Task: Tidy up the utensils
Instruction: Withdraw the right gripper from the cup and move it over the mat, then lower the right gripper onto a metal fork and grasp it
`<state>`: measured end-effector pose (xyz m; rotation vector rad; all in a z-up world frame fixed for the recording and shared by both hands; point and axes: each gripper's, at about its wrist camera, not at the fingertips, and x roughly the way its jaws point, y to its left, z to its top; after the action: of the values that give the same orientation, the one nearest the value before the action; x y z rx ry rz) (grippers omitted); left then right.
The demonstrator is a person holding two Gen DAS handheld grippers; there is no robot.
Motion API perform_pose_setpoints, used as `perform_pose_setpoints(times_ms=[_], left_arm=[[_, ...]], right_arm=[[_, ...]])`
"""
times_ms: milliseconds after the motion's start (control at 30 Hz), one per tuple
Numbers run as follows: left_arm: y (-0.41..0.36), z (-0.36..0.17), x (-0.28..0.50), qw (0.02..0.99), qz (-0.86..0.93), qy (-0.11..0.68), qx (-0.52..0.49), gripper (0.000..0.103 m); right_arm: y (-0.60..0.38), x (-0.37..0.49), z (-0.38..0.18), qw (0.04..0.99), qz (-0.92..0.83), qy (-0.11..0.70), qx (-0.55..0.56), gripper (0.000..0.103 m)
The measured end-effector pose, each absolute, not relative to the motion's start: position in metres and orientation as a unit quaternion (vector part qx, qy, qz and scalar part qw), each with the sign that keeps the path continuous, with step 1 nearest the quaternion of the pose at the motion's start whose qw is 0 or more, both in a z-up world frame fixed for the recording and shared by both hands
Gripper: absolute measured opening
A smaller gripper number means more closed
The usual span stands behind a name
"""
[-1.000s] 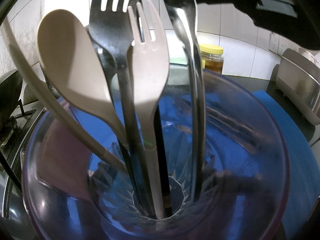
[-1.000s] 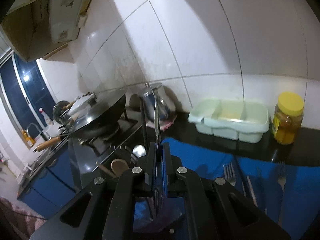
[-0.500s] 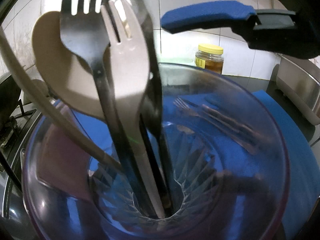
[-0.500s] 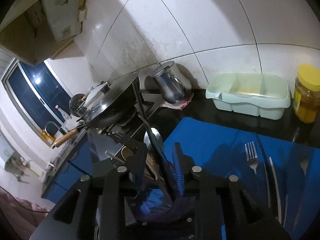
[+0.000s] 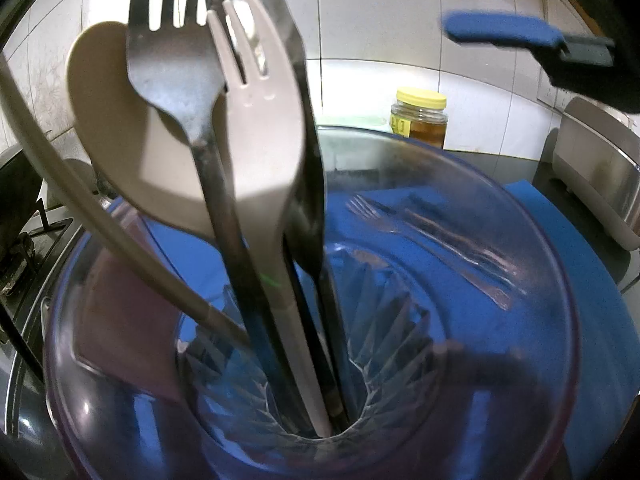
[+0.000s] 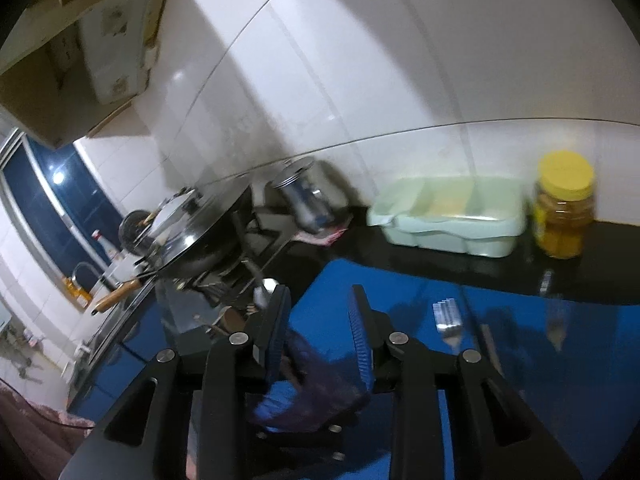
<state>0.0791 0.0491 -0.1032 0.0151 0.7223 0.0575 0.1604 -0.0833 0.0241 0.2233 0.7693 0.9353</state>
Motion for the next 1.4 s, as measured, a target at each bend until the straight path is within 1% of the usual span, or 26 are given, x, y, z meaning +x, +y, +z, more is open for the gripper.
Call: perform_pose_setpoints(times_ms=[467,867,1067,1400], left_arm=[[0.049,-0.103,0.079,0.935,0.028,0.353,0.007,0.079],[0.051,-0.104,0.081,0.934,0.028,0.355,0.007,0.079],[0.051,-0.104,0.081,0.934,0.028,0.355,0.007,0.079],[0.051,-0.104,0.081,0.934,0.028,0.355,0.007,0.079]], right_arm=[[-0.166,0.186,-0.034,0.843,0.302,0.43,0.12,0.033],[-0.187,0.216,-0.084,0.833,0.224,0.5,0.076,0.033],[-0.166,0.229,-0.094,0.83,0.215,0.514,-0.007,0.033],[-0.133,0.253,-0.099,0.8,0.211,0.551,-0.111,0.033]])
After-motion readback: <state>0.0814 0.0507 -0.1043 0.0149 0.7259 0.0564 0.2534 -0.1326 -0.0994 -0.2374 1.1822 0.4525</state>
